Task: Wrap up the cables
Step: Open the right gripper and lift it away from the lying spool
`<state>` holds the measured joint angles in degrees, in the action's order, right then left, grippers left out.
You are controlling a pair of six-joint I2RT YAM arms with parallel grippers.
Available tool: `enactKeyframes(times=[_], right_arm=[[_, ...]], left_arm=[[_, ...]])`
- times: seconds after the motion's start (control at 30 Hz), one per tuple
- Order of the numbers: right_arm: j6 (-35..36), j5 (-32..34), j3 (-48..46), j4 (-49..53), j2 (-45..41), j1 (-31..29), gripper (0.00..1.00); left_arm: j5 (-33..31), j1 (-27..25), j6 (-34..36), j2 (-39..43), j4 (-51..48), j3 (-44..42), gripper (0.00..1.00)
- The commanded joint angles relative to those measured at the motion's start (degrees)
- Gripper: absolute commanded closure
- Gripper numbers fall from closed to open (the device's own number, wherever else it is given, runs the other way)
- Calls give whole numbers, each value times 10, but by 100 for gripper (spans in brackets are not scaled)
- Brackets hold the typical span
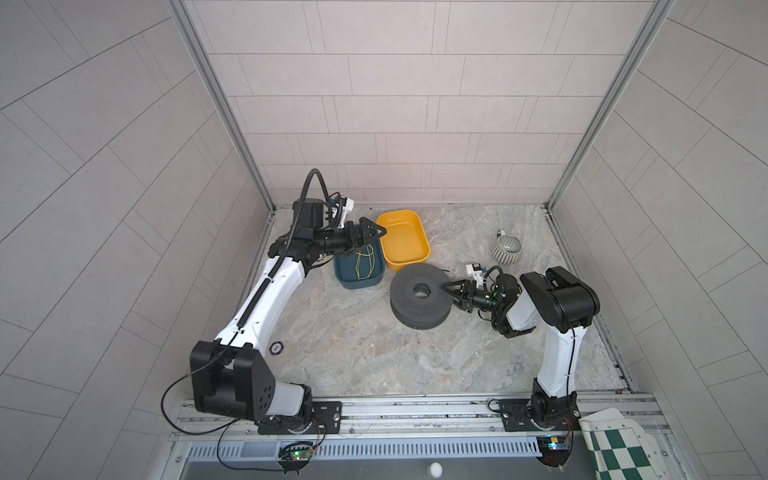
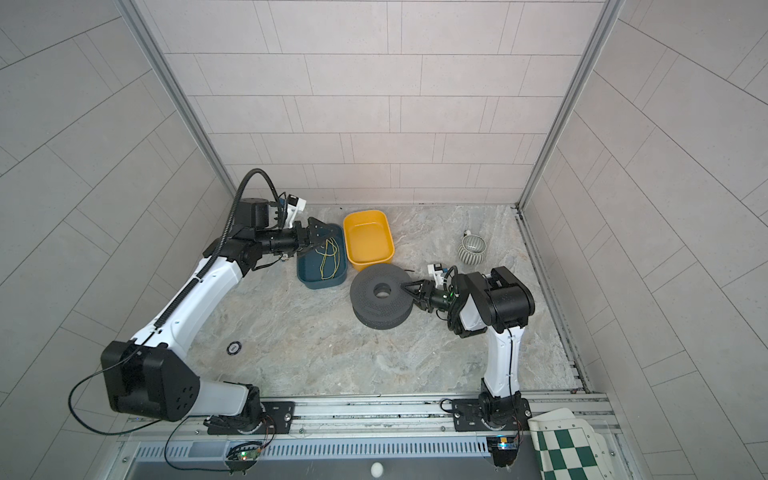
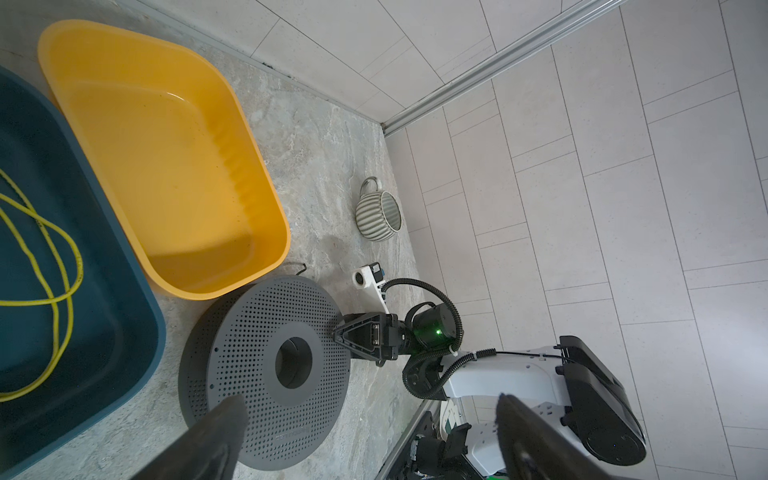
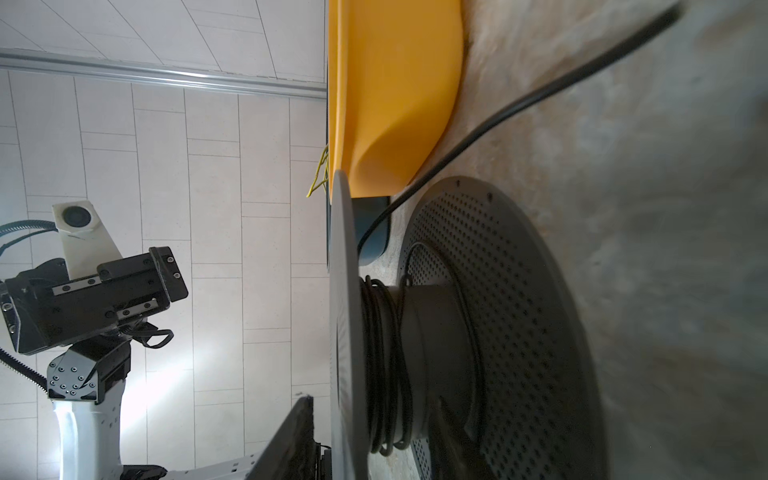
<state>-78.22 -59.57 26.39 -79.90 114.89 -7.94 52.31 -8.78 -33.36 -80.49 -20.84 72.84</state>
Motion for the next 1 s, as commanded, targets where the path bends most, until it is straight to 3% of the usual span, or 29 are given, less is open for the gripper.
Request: enactKeyframes(times=[0.0,0.2,0.37,0.67,0.73,0.83,0.97], right_arm=[[-9,-1,-15,-17,-9,17,38],[5,7,-38,6,-42,49,34],[63,-1,-34,113,-86,91,33],[228,4,26,450,-196,164,29],[279,29,45,541,-226,171,28],[398,108,114,761,-275,170,24],[421,139,149,809,-312,171,21]], left_arm=[[-2,-2,14,1,-4,15,0],[-9,-2,16,-3,-9,18,0],[-15,-2,24,-3,-17,18,0],[-40,-2,44,-6,-37,18,0],[-54,-2,56,-7,-50,21,0],[-87,0,81,-12,-85,40,0],[-112,2,80,-18,-97,61,0]])
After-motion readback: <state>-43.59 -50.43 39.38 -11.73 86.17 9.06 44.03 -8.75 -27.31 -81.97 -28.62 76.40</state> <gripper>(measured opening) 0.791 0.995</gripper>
